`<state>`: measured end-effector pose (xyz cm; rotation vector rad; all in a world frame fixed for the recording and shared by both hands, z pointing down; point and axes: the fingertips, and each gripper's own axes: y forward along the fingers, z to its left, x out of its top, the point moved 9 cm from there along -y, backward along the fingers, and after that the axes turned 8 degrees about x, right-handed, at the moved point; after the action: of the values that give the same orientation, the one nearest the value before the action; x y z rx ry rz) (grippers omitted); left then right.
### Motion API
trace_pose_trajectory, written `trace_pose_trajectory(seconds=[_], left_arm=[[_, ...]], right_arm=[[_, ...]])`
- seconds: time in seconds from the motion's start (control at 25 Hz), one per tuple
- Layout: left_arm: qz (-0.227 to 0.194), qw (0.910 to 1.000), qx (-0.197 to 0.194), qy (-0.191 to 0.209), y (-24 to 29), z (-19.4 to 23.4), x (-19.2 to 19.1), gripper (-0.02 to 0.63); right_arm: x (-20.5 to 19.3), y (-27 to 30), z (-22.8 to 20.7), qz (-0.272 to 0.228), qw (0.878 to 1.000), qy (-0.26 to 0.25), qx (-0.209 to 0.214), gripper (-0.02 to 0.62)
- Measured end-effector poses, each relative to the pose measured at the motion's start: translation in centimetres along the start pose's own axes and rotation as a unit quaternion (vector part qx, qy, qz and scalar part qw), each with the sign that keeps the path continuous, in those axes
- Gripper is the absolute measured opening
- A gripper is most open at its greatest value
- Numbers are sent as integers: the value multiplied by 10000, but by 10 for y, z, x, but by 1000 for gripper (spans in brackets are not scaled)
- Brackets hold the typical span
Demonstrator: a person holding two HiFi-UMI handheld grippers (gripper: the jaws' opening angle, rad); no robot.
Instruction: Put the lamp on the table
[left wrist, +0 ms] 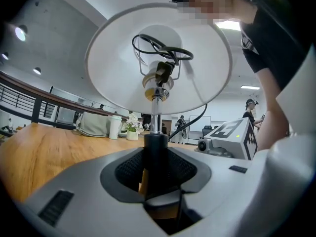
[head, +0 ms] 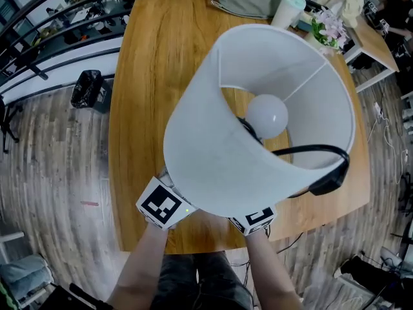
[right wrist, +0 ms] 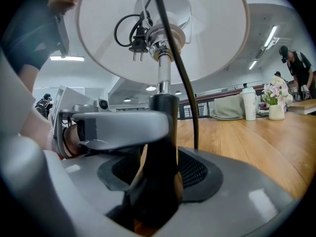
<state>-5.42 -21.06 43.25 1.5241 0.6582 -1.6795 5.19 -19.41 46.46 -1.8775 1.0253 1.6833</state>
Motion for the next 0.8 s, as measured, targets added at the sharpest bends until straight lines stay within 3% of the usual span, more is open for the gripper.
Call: trace_pose_trajectory(seconds=[0.28, 0.36, 0.44, 0.52, 0.56, 0.72, 0.8], left_arm=[[-46, 9999, 98, -103, -4, -5, -4, 140], [44, 9989, -62, 453, -7, -3, -6, 141], [618, 9886, -362, 1321, -13, -2, -12, 141], [1322, 9793, -473, 1459, -19, -5, -21, 141], [1443, 9784, -466, 1406, -19, -6, -23, 141], [1017, 9815, -408, 1567, -17, -7, -19, 141], [505, 9893, -252, 1349, -16, -8, -14, 141]], right_arm=[[-10, -21, 8, -139, 9997, 116, -180, 233], [-8, -24, 10, -138, 9997, 117, -158, 232], [-7, -27, 12, -148, 9996, 125, -183, 232], [-8, -29, 13, -127, 9995, 136, -249, 232], [-8, -30, 14, -120, 9995, 135, -272, 232], [-7, -36, 19, -125, 9994, 100, -308, 232], [-6, -39, 21, -131, 9994, 86, -310, 232]])
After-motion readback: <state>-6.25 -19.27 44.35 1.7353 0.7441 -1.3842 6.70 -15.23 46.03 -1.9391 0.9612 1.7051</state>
